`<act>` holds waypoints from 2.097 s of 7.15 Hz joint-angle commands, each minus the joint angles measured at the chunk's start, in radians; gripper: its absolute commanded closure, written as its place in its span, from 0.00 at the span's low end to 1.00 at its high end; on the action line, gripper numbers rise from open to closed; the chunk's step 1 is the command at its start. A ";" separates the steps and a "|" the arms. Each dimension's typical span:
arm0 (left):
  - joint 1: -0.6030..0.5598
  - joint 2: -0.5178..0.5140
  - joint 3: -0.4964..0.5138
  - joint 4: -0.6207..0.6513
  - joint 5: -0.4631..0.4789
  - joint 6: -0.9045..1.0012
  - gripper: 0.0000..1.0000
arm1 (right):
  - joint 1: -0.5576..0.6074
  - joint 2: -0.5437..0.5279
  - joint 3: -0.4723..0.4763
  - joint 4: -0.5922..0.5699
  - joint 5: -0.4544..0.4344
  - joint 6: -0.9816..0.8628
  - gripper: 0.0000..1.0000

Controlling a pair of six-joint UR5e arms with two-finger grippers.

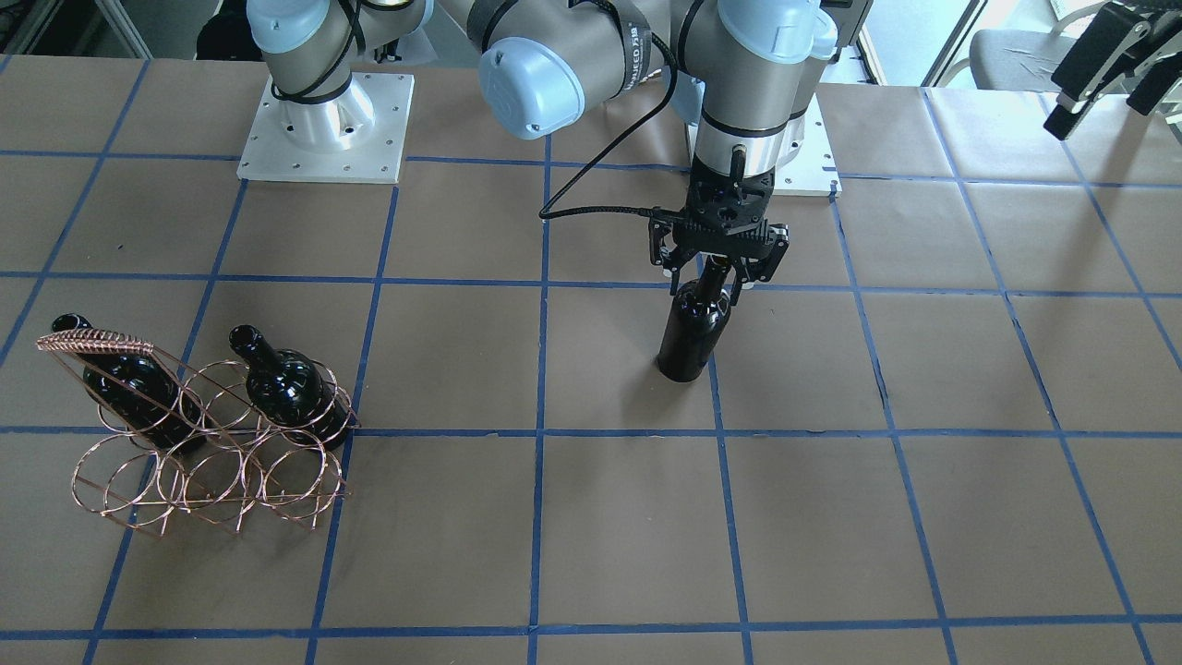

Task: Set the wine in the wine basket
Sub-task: 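Reach the right gripper over the upright bottle and grasp its neck, then lift the bottle off the table with the right gripper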

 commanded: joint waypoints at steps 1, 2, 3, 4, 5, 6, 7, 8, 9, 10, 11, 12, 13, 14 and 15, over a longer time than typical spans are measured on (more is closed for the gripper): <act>0.000 0.000 -0.002 0.000 0.000 0.000 0.00 | 0.000 0.000 0.001 -0.001 0.004 -0.002 0.30; 0.000 0.002 -0.002 0.000 0.000 0.000 0.00 | 0.000 0.000 0.001 -0.001 0.004 -0.002 0.36; 0.000 0.003 -0.002 0.000 0.000 0.000 0.00 | 0.000 0.000 0.001 0.001 0.018 0.001 0.53; 0.000 0.005 -0.003 0.000 0.000 0.000 0.00 | 0.000 -0.003 0.001 0.001 0.042 0.004 0.64; 0.000 0.005 -0.003 0.000 0.000 0.000 0.00 | 0.000 -0.004 0.001 0.002 0.042 0.002 0.70; 0.000 0.005 -0.003 0.000 0.000 0.000 0.00 | 0.000 -0.004 0.001 0.004 0.041 -0.005 0.71; 0.000 0.005 -0.003 0.000 0.000 0.000 0.00 | 0.000 -0.006 0.001 0.002 0.041 -0.006 0.72; 0.000 0.005 -0.003 0.000 0.002 0.000 0.00 | 0.000 -0.008 0.001 0.004 0.042 -0.009 0.75; 0.000 0.005 -0.003 0.000 0.000 0.000 0.00 | -0.014 -0.023 0.000 0.007 0.041 -0.013 0.77; 0.000 0.005 -0.003 0.000 0.002 0.000 0.00 | -0.038 -0.076 0.001 0.015 0.039 -0.031 0.79; 0.000 0.005 -0.003 0.000 0.000 0.000 0.00 | -0.055 -0.093 0.001 0.056 0.042 -0.050 0.81; 0.000 0.005 -0.003 0.000 0.000 0.000 0.00 | -0.055 -0.090 0.001 0.054 0.047 -0.050 0.82; 0.000 0.005 -0.003 0.000 0.000 0.000 0.00 | -0.055 -0.087 0.003 0.050 0.056 -0.050 0.77; 0.000 0.005 -0.005 0.000 0.000 0.000 0.00 | -0.055 -0.087 0.001 0.045 0.044 -0.050 0.40; 0.000 0.005 -0.006 0.000 0.000 0.000 0.00 | -0.055 -0.083 0.001 0.027 0.047 -0.041 0.17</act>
